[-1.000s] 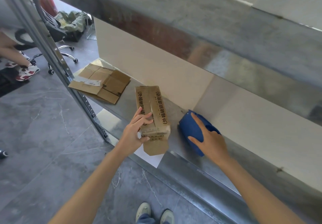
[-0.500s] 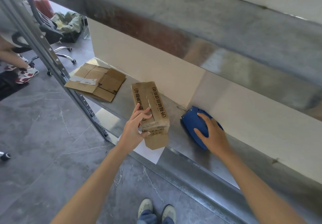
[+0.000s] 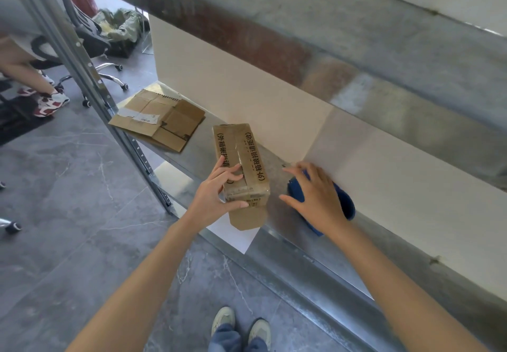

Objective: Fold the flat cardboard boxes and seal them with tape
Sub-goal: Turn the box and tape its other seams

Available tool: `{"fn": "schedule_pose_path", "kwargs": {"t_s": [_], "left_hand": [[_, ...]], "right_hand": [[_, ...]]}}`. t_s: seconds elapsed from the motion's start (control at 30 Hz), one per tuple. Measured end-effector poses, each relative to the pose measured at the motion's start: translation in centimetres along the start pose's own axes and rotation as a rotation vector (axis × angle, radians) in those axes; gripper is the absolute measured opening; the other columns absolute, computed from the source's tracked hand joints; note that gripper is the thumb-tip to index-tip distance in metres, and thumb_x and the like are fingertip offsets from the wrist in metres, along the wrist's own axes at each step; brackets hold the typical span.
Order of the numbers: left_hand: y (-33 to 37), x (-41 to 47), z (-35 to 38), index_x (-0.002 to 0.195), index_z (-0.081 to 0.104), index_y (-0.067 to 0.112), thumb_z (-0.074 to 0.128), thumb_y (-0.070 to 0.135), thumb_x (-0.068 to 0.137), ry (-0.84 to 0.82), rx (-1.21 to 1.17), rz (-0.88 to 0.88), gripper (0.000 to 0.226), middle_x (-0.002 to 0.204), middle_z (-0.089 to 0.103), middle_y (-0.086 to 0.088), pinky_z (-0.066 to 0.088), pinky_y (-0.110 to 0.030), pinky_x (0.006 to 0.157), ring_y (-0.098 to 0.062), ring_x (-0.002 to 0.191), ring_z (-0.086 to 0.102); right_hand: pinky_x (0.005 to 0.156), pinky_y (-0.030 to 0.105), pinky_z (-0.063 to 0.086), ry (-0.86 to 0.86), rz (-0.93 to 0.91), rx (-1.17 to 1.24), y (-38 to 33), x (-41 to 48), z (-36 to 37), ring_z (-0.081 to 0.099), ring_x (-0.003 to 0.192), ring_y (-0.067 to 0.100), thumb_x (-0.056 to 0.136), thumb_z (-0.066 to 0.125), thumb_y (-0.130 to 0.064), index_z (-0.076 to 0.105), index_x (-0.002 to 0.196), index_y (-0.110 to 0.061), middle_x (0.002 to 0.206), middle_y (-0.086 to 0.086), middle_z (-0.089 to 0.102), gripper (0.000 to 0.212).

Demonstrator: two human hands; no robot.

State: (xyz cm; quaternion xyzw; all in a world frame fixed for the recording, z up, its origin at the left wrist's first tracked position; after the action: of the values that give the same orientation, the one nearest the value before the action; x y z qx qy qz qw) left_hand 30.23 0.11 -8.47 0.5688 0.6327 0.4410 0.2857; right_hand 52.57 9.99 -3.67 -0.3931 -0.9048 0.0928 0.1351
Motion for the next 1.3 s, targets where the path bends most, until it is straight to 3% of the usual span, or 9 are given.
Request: {"fn": "schedule_pose_path", "kwargs": {"t_s": [0.2, 0.4, 0.5, 0.63, 0.8, 0.97, 1.3], "left_hand": [[-0.2, 0.1, 0.0, 0.118, 0.065, 0.004, 0.077, 0.031, 0.077, 0.041, 0.031, 0.048, 0.05, 0.146, 0.05, -0.002, 0.041, -0.057, 0.109, -0.017, 0.151, 0.015], [-0.3, 0.0, 0.2, 0.12, 0.065, 0.008, 0.078, 0.023, 0.082, 0.044, 0.131, 0.104, 0.043, 0.146, 0.05, 0.001, 0.045, -0.053, 0.106, -0.014, 0.151, 0.016], [0.0, 0.0, 0.0, 0.119, 0.064, 0.005, 0.079, 0.024, 0.081, 0.025, 0.073, 0.093, 0.045, 0.145, 0.051, -0.003, 0.045, -0.055, 0.106, -0.019, 0.151, 0.017], [0.2, 0.0, 0.0, 0.116, 0.067, 0.006, 0.073, 0.028, 0.086, 0.054, -0.005, 0.031, 0.037, 0.143, 0.054, 0.001, 0.042, -0.055, 0.108, -0.008, 0.15, 0.018], [-0.1, 0.0, 0.1, 0.117, 0.068, 0.006, 0.06, 0.003, 0.095, 0.074, 0.073, 0.087, 0.024, 0.141, 0.055, 0.002, 0.046, -0.051, 0.105, -0.016, 0.15, 0.021], [-0.3, 0.0, -0.2, 0.121, 0.066, 0.01, 0.053, 0.002, 0.098, 0.045, 0.117, 0.116, 0.028, 0.144, 0.053, 0.004, 0.041, -0.046, 0.112, -0.015, 0.151, 0.019], [-0.3, 0.0, 0.0, 0.123, 0.061, 0.014, 0.053, -0.005, 0.092, 0.064, 0.117, 0.107, 0.038, 0.144, 0.049, 0.014, 0.054, -0.046, 0.096, -0.009, 0.149, 0.021]], "right_hand": [[0.11, 0.042, 0.033, -0.168, -0.157, 0.182, -3.4, 2.9, 2.4, 0.042, 0.129, 0.02, 0.082, 0.075, -0.045, 0.055, 0.139, -0.024, 0.14, -0.004, 0.049, 0.064], [0.101, 0.047, 0.044, -0.066, -0.172, 0.258, -2.7, 3.1, 3.1, 0.052, 0.118, 0.023, 0.08, 0.08, -0.034, 0.069, 0.124, -0.02, 0.127, -0.002, 0.058, 0.047], [0.103, 0.042, 0.042, -0.084, -0.142, 0.309, -2.4, 3.2, 3.4, 0.049, 0.12, 0.018, 0.081, 0.077, -0.043, 0.068, 0.124, -0.023, 0.128, -0.007, 0.055, 0.048], [0.098, 0.031, 0.04, -0.071, -0.077, 0.389, -2.5, 3.4, 3.7, 0.048, 0.119, 0.011, 0.082, 0.065, -0.058, 0.069, 0.118, -0.027, 0.124, -0.015, 0.051, 0.048], [0.095, 0.029, 0.041, -0.051, -0.06, 0.397, -2.4, 3.6, 4.0, 0.047, 0.114, 0.004, 0.089, 0.063, -0.048, 0.067, 0.116, -0.032, 0.117, -0.021, 0.049, 0.031], [0.095, 0.043, 0.048, -0.042, -0.123, 0.381, -1.9, 3.8, 3.4, 0.054, 0.11, 0.011, 0.096, 0.056, -0.032, 0.068, 0.115, -0.025, 0.116, -0.014, 0.059, 0.024], [0.09, 0.039, 0.05, 0.004, -0.148, 0.331, -2.0, 3.5, 3.3, 0.058, 0.104, 0.013, 0.094, 0.061, -0.023, 0.066, 0.118, -0.022, 0.11, -0.009, 0.065, 0.025]]}}
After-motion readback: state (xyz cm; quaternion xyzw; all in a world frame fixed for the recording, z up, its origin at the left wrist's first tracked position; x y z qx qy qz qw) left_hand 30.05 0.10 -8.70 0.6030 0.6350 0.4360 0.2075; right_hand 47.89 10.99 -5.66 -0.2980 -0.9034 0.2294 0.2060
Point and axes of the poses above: each hand's wrist, its own x-axis towards the middle knuckle, its own z-axis out of the palm, y = z × x, the point moved 4 cm from there along x, towards the middle knuckle
